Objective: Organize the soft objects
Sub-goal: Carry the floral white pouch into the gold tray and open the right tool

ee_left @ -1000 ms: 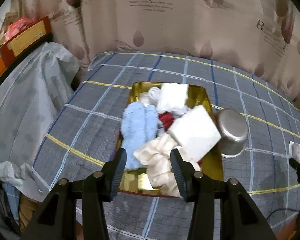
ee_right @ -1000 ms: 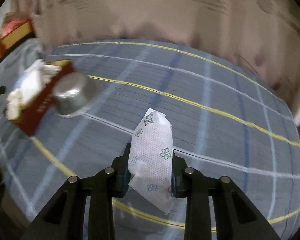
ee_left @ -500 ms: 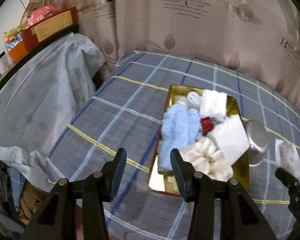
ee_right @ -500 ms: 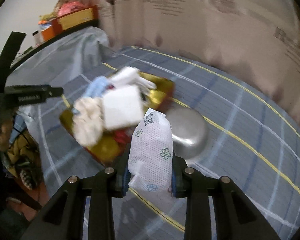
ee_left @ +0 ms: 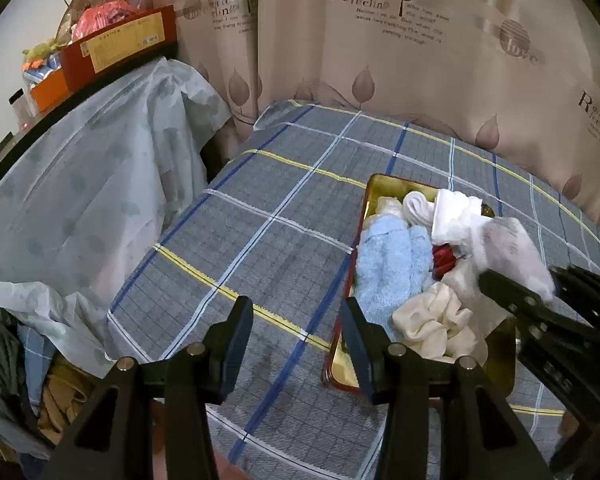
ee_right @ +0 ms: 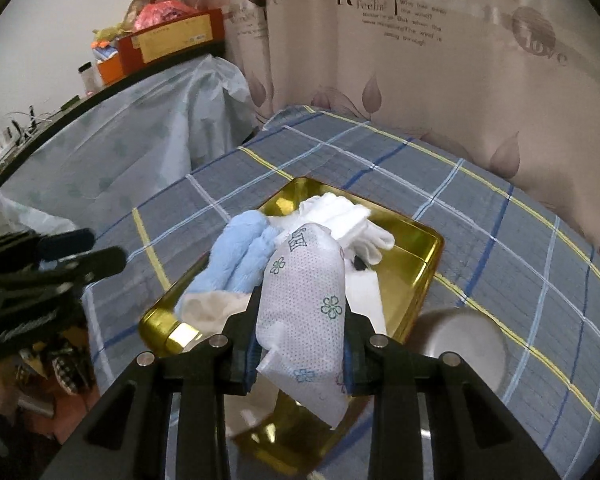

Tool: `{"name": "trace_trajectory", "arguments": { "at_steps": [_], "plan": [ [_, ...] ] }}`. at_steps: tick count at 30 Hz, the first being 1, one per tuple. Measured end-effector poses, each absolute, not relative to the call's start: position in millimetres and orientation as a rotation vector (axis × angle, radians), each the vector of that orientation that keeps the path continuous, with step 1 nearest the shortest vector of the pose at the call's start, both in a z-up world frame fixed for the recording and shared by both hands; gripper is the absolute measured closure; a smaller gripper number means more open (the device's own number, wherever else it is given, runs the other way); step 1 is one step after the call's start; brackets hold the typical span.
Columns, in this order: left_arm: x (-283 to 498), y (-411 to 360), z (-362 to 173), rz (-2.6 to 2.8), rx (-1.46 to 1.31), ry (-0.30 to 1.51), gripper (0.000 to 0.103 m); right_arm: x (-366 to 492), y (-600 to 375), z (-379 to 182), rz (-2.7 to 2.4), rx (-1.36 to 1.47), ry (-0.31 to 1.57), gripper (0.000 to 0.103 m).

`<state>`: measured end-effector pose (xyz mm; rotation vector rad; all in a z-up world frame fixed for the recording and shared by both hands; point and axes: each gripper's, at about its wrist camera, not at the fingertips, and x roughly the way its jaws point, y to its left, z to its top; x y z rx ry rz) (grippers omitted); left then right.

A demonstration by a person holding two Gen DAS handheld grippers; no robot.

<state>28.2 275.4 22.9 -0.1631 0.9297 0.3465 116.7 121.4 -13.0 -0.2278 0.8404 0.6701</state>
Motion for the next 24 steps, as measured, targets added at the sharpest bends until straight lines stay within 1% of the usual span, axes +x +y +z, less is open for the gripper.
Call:
{"name": "trace_trajectory", "arguments": {
  "at_steps": [2, 3, 5, 6, 7, 8, 9, 12, 13, 17, 20, 22, 24],
  "plan": [
    [28.8, 276.4, 21.5, 0.349, -0.166, 0.935, 0.057, 123.2, 126.9, -19.0, 0.665, -0.228, 0.851, 0.075],
    [29.0, 276.7, 20.6, 0.351, -0.168, 0.938, 0.056, 125.8, 129.1, -21.4, 0.659, -0.230, 0.852, 0.071],
    [29.1, 277.4, 18.6, 0.348, -0.176, 0.944, 0.056, 129.0, 132.1, -24.4, 0.658, -0.231, 0.858, 0.070],
    [29.3, 277.0, 17.8, 0.344, -0.178, 0.948, 0.056, 130.1, 133.7, -25.9, 0.655, -0.236, 0.860, 0.065],
    [29.1, 275.7, 17.9, 0.344, -0.179, 0.949, 0.057, 130.1, 133.8, -26.0, 0.651, -0.238, 0.855, 0.058],
    [29.0, 275.3, 17.7, 0.343, -0.180, 0.950, 0.056, 128.9, 134.0, -25.9, 0.644, -0.241, 0.845, 0.054],
    [28.6, 275.1, 17.9, 0.340, -0.181, 0.949, 0.056, 127.8, 133.8, -25.7, 0.639, -0.241, 0.841, 0.047],
    [27.8, 274.1, 18.7, 0.336, -0.182, 0.947, 0.056, 122.8, 130.0, -24.1, 0.645, -0.229, 0.829, 0.042],
    [27.4, 273.9, 19.4, 0.333, -0.182, 0.945, 0.057, 122.0, 128.5, -23.7, 0.649, -0.223, 0.831, 0.038],
    [26.7, 268.7, 21.9, 0.325, -0.173, 0.941, 0.056, 114.3, 121.0, -18.9, 0.648, -0.202, 0.821, 0.034],
    [25.8, 264.4, 23.8, 0.319, -0.165, 0.935, 0.056, 102.0, 115.6, -9.9, 0.642, -0.195, 0.794, 0.028],
    [25.7, 261.9, 24.9, 0.316, -0.159, 0.932, 0.057, 95.7, 112.4, -6.4, 0.626, -0.189, 0.792, 0.019],
    [26.5, 258.8, 24.7, 0.311, -0.154, 0.932, 0.057, 86.4, 107.1, -3.4, 0.610, -0.180, 0.785, 0.016]
  ]
}}
